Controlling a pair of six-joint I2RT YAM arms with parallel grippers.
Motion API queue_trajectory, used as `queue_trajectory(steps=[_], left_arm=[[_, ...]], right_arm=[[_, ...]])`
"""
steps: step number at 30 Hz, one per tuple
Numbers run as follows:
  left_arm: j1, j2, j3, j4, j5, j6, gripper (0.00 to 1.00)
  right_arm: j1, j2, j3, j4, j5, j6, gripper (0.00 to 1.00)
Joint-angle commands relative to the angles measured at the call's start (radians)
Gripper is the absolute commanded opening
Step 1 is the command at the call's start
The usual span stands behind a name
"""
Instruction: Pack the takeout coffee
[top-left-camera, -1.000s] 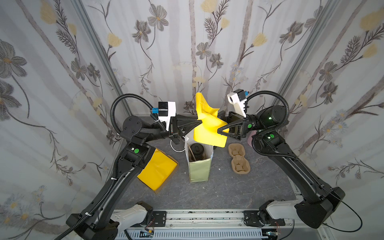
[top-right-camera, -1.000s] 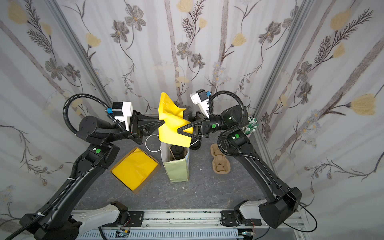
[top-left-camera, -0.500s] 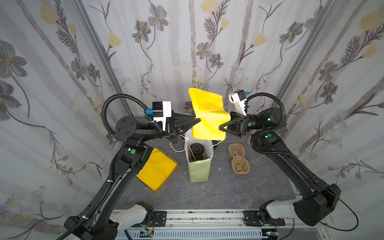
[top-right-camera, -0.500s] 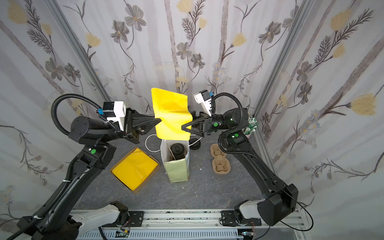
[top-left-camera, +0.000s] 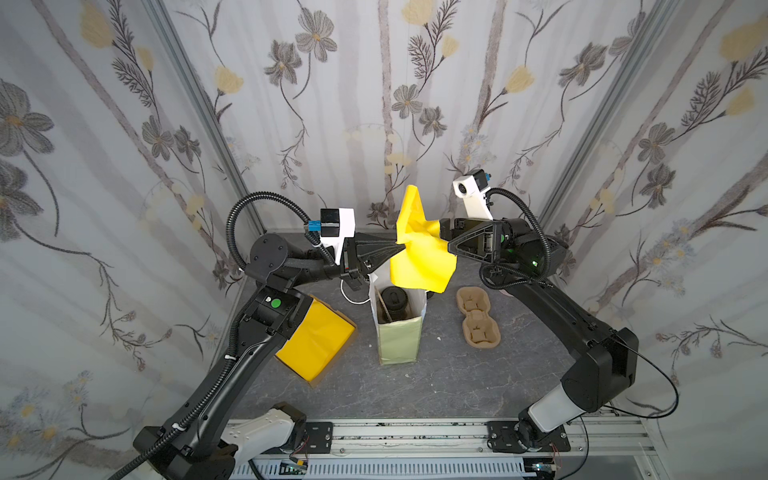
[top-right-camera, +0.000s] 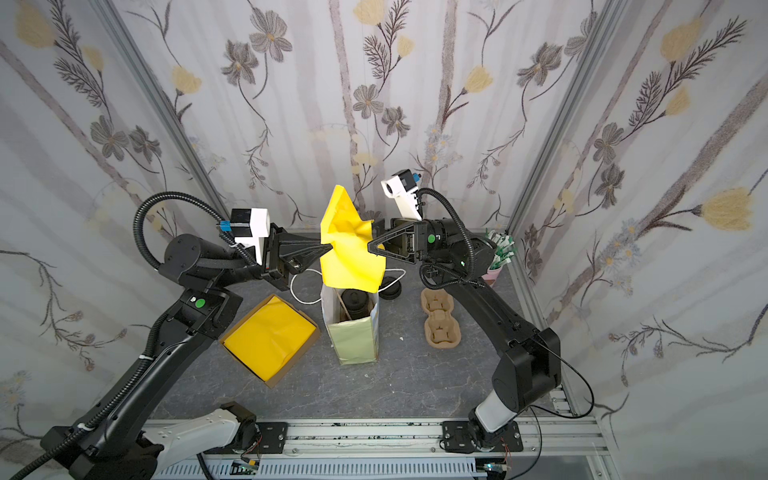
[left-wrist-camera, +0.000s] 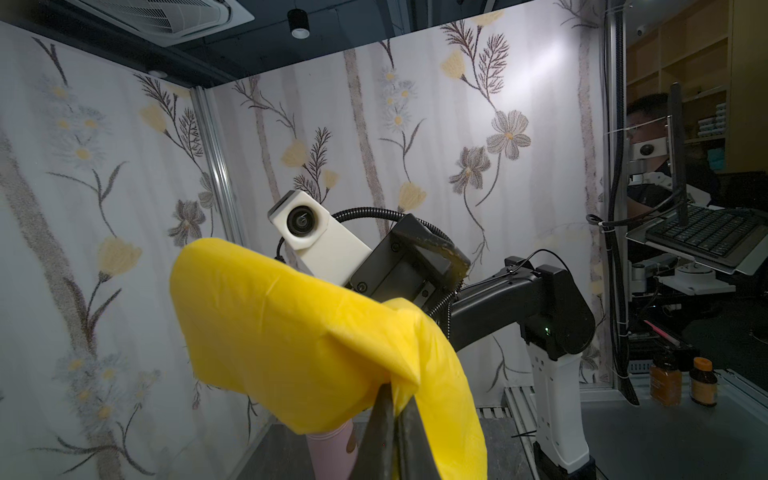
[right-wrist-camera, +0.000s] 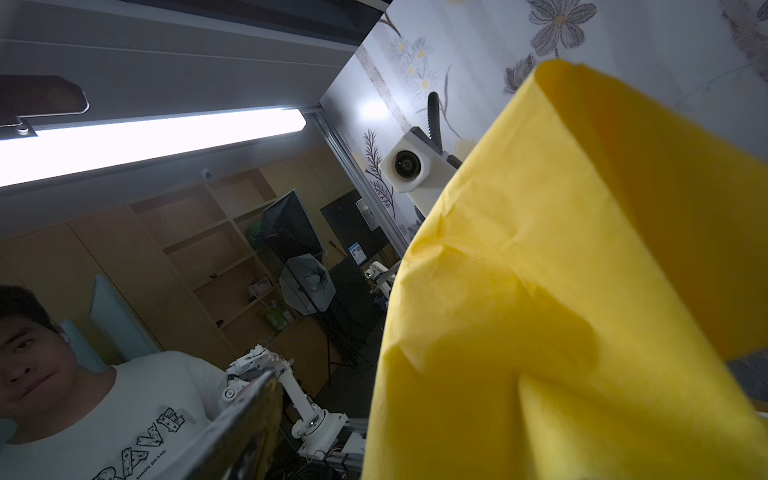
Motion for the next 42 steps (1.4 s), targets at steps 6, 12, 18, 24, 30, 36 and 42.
queue_trajectory(steps=[6, 12, 18, 24, 30, 36, 42], left_arm=[[0.001, -0.042, -0.063, 0.027, -0.073, 0.022, 0.00], [0.003, -0.073, -0.107, 0.026, -0.116, 0.020, 0.00], [0.004, -0.093, -0.143, 0.024, -0.153, 0.012, 0.00], [0.004, -0.130, -0.185, 0.023, -0.238, 0.027, 0.03], [0.006, -0.095, -0.115, 0.017, -0.115, 0.019, 0.00], [0.008, -0.077, -0.096, 0.010, -0.091, 0.007, 0.00], [0.008, -0.051, -0.065, 0.010, -0.079, 0.010, 0.00]], right_arm=[[-0.017, -0.010, -0.033, 0.118, 0.012, 0.034, 0.40], [-0.048, -0.029, -0.060, 0.022, 0.019, -0.041, 0.14], [-0.064, -0.089, -0.092, -0.210, 0.029, -0.254, 0.00], [-0.061, -0.217, -0.013, -1.164, 0.097, -1.029, 0.00], [-0.080, -0.199, 0.100, -1.575, 0.107, -1.306, 0.82], [-0.087, -0.205, 0.089, -1.536, 0.110, -1.278, 0.92], [-0.024, -0.200, 0.023, -1.285, 0.016, -1.104, 0.95]])
